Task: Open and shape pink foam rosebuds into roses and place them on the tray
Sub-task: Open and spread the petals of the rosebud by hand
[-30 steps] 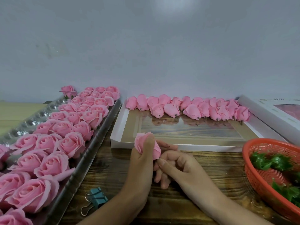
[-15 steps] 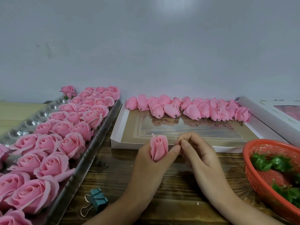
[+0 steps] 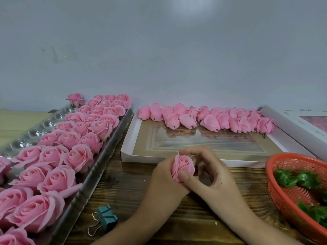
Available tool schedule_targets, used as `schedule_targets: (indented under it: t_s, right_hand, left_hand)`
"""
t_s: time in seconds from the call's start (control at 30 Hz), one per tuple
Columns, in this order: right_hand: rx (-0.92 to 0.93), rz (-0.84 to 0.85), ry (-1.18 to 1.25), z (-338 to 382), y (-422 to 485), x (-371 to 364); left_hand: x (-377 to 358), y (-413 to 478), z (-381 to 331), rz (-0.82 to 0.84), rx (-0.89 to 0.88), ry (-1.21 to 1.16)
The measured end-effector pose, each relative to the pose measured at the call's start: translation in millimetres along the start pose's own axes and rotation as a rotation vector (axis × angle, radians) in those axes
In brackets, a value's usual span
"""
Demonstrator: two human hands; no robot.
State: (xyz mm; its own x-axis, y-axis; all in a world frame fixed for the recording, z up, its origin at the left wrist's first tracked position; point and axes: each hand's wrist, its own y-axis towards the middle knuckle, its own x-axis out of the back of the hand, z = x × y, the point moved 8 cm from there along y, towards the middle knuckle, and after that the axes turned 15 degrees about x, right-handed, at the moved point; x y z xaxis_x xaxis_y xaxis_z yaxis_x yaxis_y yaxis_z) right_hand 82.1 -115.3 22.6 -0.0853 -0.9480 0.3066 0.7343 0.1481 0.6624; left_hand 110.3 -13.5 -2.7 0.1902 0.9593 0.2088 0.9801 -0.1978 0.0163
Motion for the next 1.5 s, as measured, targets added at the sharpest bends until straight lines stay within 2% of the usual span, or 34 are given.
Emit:
schedule_targets:
  t_s: [0.13,0.5,0.73,0.93,1.2,1.5]
  right_hand:
    - [0.027,0.028,-0.025,-1,2,-2]
    - [-0.006,-0.103,0.125,-12,-1,7]
    - [0.02,-0.063,0.149,-10,-1,2]
    - [0.019,-0.069,0.105,-11,1,3]
    - [-0.06,-0.211,0.212,-20,1,14]
    - [-0.087,-0.214,0.207,-22,-1,14]
  left_hand:
    - [0,1,1,-0.045,-0.018,0.006]
    - [3,1,9,-0.017,0.054,-0.054]
    - [3,0,7,0.008,0.084,-0.011]
    - [1,-1,3,-0.001,0.04,-0.029]
    - [2,5,9,0.02,0.031,-0.128]
    - [2,4,9,0.029,0.005,-0.115]
